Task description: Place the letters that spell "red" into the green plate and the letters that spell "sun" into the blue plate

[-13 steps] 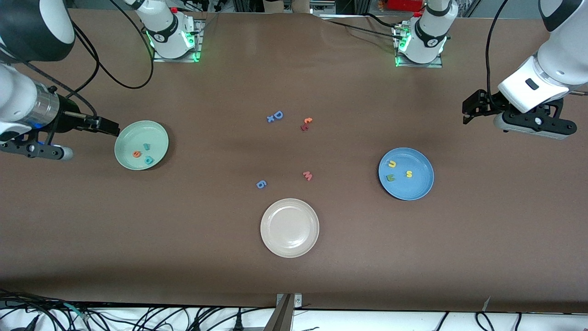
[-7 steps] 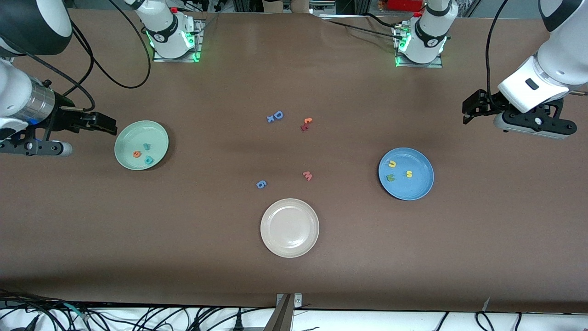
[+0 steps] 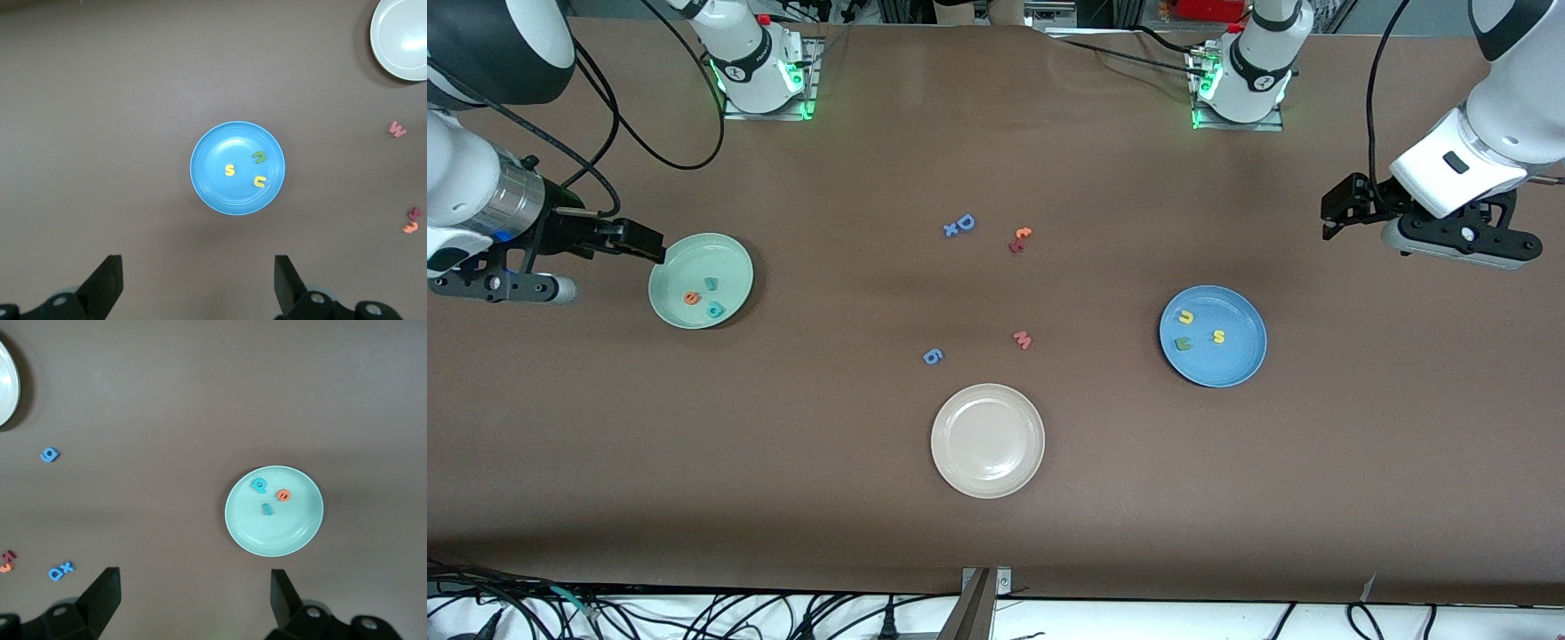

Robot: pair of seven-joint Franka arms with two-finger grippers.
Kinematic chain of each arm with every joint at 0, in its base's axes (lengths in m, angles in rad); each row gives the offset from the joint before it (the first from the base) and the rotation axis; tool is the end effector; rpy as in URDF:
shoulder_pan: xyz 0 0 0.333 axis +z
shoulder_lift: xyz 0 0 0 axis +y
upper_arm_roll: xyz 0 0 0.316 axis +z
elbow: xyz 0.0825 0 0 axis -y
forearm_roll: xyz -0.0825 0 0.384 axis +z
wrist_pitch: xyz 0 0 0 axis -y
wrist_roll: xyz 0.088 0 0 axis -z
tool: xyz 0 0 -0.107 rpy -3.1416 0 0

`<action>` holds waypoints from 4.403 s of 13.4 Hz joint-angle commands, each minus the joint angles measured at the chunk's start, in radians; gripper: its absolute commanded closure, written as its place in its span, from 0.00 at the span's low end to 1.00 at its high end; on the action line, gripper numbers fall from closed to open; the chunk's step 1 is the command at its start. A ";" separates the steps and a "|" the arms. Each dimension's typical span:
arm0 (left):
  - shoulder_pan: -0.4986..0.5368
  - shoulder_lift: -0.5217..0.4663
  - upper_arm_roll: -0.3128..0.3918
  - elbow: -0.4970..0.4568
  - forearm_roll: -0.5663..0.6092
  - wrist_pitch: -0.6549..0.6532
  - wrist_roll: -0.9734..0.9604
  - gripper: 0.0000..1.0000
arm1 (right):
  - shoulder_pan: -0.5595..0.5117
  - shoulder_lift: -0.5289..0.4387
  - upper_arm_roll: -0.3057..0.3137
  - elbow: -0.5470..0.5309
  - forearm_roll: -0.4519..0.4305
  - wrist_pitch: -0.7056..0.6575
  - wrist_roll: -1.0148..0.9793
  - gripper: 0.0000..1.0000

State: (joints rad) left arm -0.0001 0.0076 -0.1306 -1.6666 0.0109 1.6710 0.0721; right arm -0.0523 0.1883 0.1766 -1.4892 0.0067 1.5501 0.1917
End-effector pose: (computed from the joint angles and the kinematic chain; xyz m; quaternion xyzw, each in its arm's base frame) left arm 0.5584 -0.0721 0.5835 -0.9948 0.1018 0.0014 0.0050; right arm 0.6002 0.0666 0.5534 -0.9973 0.0343 0.0645 0.0098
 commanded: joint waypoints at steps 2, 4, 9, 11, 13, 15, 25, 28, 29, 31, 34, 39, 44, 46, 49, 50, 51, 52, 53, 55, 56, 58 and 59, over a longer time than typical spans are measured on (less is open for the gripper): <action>0.000 0.011 0.002 0.025 -0.022 -0.016 0.025 0.00 | 0.005 -0.004 -0.013 0.001 0.016 0.002 0.005 0.01; 0.000 0.011 0.002 0.025 -0.022 -0.016 0.025 0.00 | 0.003 -0.004 -0.013 0.003 0.018 -0.004 0.006 0.01; -0.003 0.011 -0.009 0.027 -0.022 -0.014 0.014 0.00 | 0.003 -0.004 -0.017 0.003 0.022 -0.008 0.008 0.00; -0.001 0.011 -0.012 0.027 -0.022 -0.016 0.014 0.00 | 0.003 -0.004 -0.017 0.003 0.024 -0.008 0.008 0.00; -0.001 0.011 -0.012 0.028 -0.022 -0.016 0.017 0.00 | 0.003 -0.004 -0.017 0.003 0.024 -0.008 0.008 0.00; -0.001 0.011 -0.012 0.027 -0.022 -0.016 0.018 0.00 | 0.003 -0.003 -0.017 0.003 0.024 -0.007 0.009 0.00; 0.008 0.011 -0.012 0.028 -0.020 -0.014 0.023 0.00 | 0.008 0.013 -0.017 0.000 0.015 -0.004 0.008 0.00; 0.009 0.012 -0.011 0.028 -0.020 -0.014 0.025 0.00 | 0.008 0.002 -0.019 -0.003 0.012 -0.005 0.043 0.00; 0.009 0.012 -0.012 0.028 -0.020 -0.014 0.025 0.00 | 0.008 0.000 -0.017 -0.002 -0.002 -0.002 0.058 0.00; 0.011 0.012 -0.011 0.028 -0.020 -0.014 0.025 0.00 | 0.008 0.002 -0.014 -0.002 -0.030 0.001 0.063 0.00; 0.011 0.012 -0.011 0.028 -0.020 -0.014 0.025 0.00 | 0.009 0.002 -0.014 -0.003 -0.034 -0.002 0.063 0.00; 0.011 0.012 -0.011 0.028 -0.020 -0.014 0.025 0.00 | 0.011 0.026 -0.014 -0.006 -0.034 0.016 0.064 0.00; 0.011 0.012 -0.011 0.028 -0.022 -0.014 0.025 0.00 | 0.009 0.019 -0.016 -0.008 -0.033 0.013 0.063 0.00; 0.011 0.011 -0.011 0.028 -0.020 -0.014 0.025 0.00 | 0.009 0.019 -0.016 -0.008 -0.034 0.013 0.063 0.00; 0.011 0.012 -0.012 0.028 -0.020 -0.014 0.025 0.00 | 0.009 0.022 -0.016 -0.008 -0.034 0.016 0.063 0.00; 0.011 0.012 -0.011 0.028 -0.020 -0.014 0.025 0.00 | 0.009 0.020 -0.016 -0.008 -0.034 0.015 0.063 0.00; 0.011 0.012 -0.012 0.028 -0.020 -0.014 0.025 0.00 | 0.009 0.020 -0.016 -0.006 -0.034 0.016 0.063 0.01; 0.011 0.012 -0.011 0.028 -0.020 -0.014 0.025 0.00 | 0.009 0.020 -0.016 -0.006 -0.036 0.015 0.063 0.01; 0.011 0.012 -0.012 0.028 -0.020 -0.014 0.025 0.00 | 0.009 0.019 -0.016 -0.006 -0.036 0.015 0.063 0.01; 0.009 0.012 -0.012 0.028 -0.020 -0.014 0.025 0.00 | 0.009 0.019 -0.016 -0.006 -0.034 0.015 0.063 0.01; 0.009 0.012 -0.012 0.027 -0.022 -0.014 0.025 0.00 | 0.009 0.019 -0.016 -0.006 -0.034 0.018 0.063 0.01; 0.009 0.012 -0.011 0.028 -0.022 -0.014 0.025 0.00 | 0.009 0.019 -0.016 -0.008 -0.034 0.016 0.063 0.00; 0.006 0.012 -0.012 0.028 -0.020 -0.014 0.023 0.00 | 0.009 0.019 -0.016 -0.008 -0.036 0.016 0.063 0.00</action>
State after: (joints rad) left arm 0.0029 0.0080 -0.1411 -1.6665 0.0109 1.6710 0.0720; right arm -0.0479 0.2162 0.1631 -1.4926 -0.0148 1.5612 0.2398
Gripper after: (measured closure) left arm 0.000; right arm 0.000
